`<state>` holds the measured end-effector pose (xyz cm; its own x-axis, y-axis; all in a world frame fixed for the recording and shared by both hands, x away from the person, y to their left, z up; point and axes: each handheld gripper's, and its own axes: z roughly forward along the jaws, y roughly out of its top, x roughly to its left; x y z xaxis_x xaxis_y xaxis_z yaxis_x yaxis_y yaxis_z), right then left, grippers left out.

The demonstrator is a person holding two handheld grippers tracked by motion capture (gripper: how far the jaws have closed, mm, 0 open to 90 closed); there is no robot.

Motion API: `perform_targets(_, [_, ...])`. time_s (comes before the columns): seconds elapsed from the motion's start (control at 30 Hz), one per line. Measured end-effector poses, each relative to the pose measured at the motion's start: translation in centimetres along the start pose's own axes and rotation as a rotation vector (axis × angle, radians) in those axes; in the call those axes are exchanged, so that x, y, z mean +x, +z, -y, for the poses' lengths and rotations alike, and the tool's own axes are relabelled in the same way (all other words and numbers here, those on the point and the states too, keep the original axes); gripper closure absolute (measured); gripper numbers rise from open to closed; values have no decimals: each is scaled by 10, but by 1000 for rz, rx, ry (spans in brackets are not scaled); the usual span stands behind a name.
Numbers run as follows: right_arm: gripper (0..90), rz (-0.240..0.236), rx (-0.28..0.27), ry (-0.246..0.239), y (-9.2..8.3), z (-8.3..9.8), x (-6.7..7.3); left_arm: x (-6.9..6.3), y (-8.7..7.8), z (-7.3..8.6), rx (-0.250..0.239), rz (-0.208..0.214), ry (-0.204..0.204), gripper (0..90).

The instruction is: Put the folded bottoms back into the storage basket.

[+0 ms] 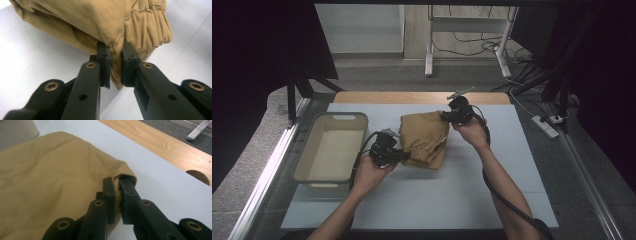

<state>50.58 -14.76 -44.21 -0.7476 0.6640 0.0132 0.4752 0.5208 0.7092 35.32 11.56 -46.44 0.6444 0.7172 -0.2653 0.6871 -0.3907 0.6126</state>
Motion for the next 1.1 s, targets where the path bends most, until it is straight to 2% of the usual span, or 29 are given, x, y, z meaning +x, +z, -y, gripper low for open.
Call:
perform_targets(0.43, [843,-11,-43,-7,-12,-11,7,4,-20,-2,-22,0,-1,791])
perform_targets(0.73, [842,-27,-82,-22,-17,-22,18,7,-37,-1,-25,-15,-5,790])
perform_targets(1.1, [843,-47,-97,-48,-19,-37,33,13,-57,3,-19,-29,-4,790])
